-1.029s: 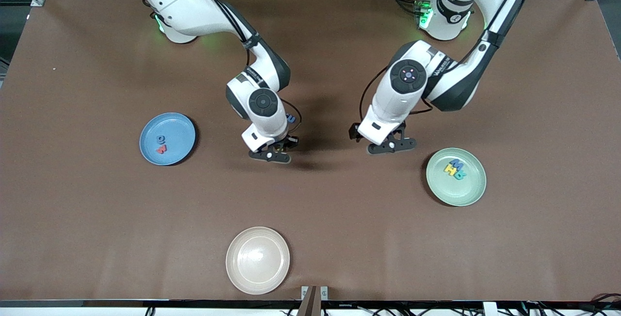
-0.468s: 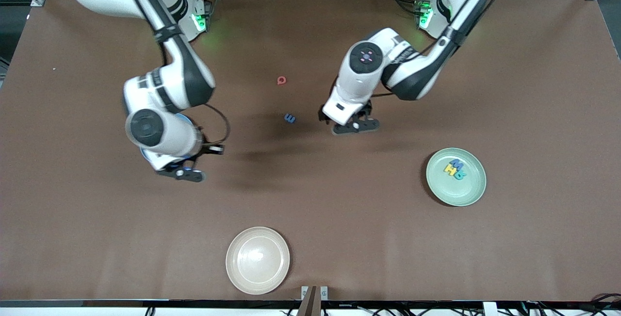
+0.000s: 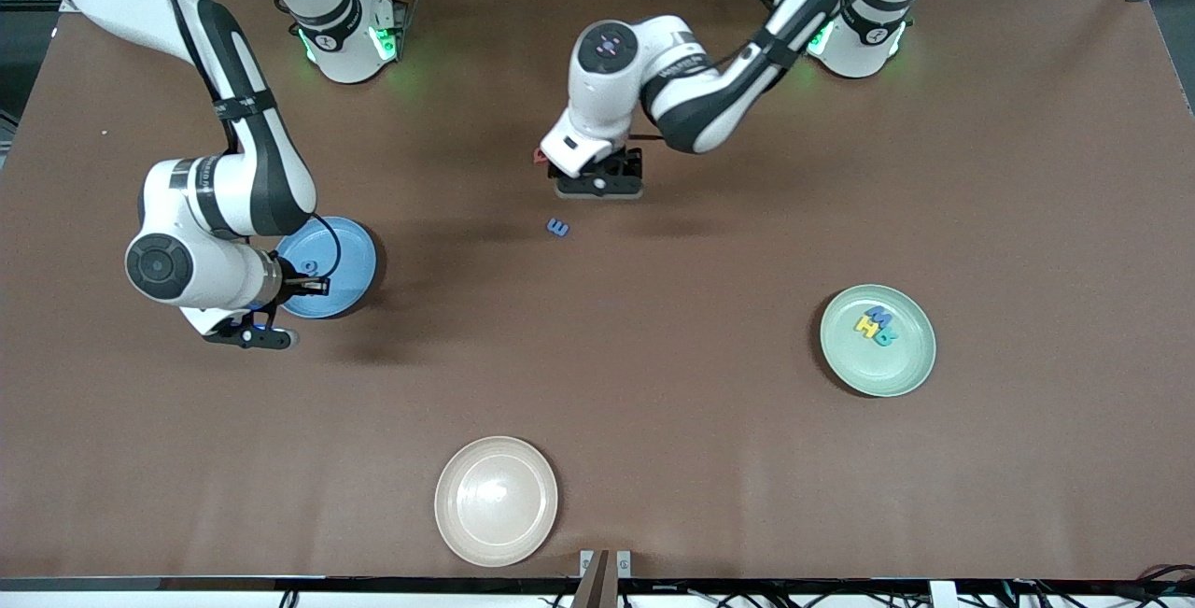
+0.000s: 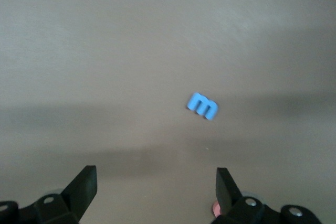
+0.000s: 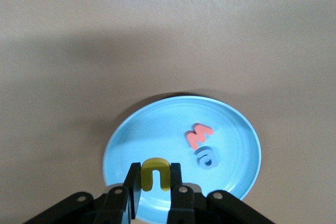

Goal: Sort upper and lower case letters into plates
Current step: 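Drop the n into the blue plate while the left gripper reaches Q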

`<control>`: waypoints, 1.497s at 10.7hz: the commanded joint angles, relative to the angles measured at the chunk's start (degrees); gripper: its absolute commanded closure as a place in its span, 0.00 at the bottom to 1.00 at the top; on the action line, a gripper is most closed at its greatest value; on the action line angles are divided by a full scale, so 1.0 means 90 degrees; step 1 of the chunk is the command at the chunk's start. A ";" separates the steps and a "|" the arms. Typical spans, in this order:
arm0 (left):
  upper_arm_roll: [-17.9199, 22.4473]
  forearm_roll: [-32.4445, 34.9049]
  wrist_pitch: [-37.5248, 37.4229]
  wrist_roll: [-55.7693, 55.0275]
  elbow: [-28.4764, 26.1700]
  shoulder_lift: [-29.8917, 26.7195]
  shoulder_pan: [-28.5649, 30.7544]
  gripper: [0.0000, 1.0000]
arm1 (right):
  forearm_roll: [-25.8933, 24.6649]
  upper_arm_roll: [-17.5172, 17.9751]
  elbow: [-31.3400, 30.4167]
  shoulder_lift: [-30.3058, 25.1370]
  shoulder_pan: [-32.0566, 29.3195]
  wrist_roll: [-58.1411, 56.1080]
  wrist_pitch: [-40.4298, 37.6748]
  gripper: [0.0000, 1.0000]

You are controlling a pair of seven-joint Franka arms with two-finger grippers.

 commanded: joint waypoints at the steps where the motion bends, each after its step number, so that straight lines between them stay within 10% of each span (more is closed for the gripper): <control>1: 0.0066 0.0640 0.0075 -0.0198 0.0422 0.0603 -0.0727 0.00 | 0.0095 -0.0050 -0.0934 -0.0487 -0.0091 -0.0255 0.0605 1.00; 4: 0.0143 0.1100 0.0095 -0.0850 0.0920 0.1297 -0.1333 0.00 | 0.0095 -0.0080 -0.1639 -0.0439 -0.0110 -0.0343 0.1476 0.91; 5: 0.0405 0.1150 0.0095 -0.0959 0.1018 0.1396 -0.1635 0.00 | 0.0095 -0.0099 -0.1591 -0.0419 -0.0158 -0.0334 0.1467 0.25; 6: 0.0572 0.1131 0.0153 -0.0979 0.1135 0.1532 -0.1822 0.00 | 0.0095 -0.0099 -0.1542 -0.0419 -0.0149 -0.0314 0.1438 0.00; 13: 0.0837 0.1159 0.0299 -0.1496 0.1479 0.1993 -0.2263 0.03 | 0.0728 0.0008 -0.0966 -0.0380 0.0191 -0.0051 0.0989 0.00; 16: 0.0847 0.1179 0.0554 -0.1556 0.1420 0.2002 -0.2253 0.32 | 0.0788 0.0008 -0.0858 -0.0321 0.0475 0.0446 0.1028 0.00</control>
